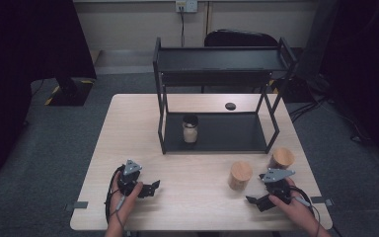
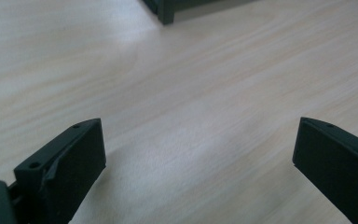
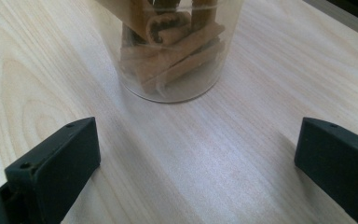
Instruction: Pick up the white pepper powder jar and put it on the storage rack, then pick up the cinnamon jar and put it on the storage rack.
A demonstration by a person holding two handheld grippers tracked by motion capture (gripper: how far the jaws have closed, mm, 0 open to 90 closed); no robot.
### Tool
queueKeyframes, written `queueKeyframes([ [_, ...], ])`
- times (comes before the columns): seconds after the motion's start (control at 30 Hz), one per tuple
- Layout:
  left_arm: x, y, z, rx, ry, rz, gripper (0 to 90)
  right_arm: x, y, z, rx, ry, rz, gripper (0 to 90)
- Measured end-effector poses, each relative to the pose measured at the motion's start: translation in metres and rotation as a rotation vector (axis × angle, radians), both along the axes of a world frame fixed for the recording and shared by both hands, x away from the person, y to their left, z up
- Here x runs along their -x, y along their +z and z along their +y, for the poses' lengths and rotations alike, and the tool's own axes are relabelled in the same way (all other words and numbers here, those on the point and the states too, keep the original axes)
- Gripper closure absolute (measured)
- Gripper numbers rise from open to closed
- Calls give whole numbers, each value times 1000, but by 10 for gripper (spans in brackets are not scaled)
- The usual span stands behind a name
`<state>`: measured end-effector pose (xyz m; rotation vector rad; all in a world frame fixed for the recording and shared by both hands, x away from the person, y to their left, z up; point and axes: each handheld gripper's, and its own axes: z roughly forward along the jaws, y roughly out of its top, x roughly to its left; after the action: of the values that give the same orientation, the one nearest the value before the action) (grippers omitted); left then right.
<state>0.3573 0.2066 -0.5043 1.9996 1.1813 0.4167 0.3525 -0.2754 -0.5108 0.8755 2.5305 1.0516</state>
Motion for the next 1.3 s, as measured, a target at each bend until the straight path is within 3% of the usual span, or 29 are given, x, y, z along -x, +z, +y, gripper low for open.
queueKeyframes([
  [0.1,0,-3,1,-25,5,13,19,0,0,0,0,0,0,0],
  [0.33,2,-6,0,-110,-4,-10,0,0,0,0,0,-1,0,0],
  [1.3,2,-6,0,-108,1,-9,0,-2,0,-2,-5,16,4,0],
])
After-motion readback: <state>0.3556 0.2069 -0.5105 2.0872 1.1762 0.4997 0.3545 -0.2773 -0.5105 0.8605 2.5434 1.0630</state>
